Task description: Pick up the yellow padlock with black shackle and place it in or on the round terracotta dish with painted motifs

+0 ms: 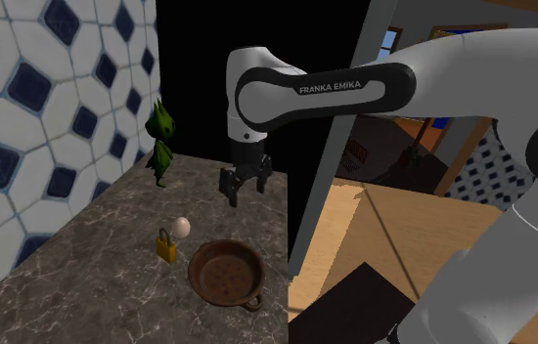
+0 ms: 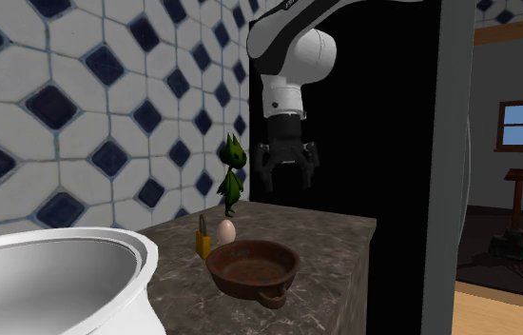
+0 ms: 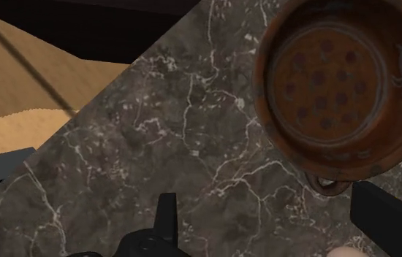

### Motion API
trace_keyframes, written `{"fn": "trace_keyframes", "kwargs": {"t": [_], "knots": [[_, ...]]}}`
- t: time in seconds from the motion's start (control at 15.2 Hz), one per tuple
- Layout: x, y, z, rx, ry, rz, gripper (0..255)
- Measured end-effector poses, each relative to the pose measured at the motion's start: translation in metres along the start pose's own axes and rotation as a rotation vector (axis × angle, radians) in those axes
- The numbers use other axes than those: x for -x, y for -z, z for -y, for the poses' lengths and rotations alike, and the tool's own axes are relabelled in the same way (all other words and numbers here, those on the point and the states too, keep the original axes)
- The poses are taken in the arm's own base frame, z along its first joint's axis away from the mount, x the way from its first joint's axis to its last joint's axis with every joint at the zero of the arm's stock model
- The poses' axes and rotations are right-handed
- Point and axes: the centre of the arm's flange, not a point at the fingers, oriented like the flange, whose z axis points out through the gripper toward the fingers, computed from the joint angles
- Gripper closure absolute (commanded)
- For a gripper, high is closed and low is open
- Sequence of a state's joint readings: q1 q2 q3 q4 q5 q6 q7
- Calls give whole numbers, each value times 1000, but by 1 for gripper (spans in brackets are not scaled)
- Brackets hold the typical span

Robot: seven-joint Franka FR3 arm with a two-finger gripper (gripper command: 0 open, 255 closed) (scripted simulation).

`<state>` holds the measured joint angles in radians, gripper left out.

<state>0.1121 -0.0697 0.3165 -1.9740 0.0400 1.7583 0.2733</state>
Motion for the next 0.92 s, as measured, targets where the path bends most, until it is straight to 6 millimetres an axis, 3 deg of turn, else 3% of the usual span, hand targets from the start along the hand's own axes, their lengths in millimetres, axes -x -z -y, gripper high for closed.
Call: {"fn": "trace_keyframes", "kwargs": {"t": [0.92], "knots": [[-109,-35,151,-7,166,58,0]]}}
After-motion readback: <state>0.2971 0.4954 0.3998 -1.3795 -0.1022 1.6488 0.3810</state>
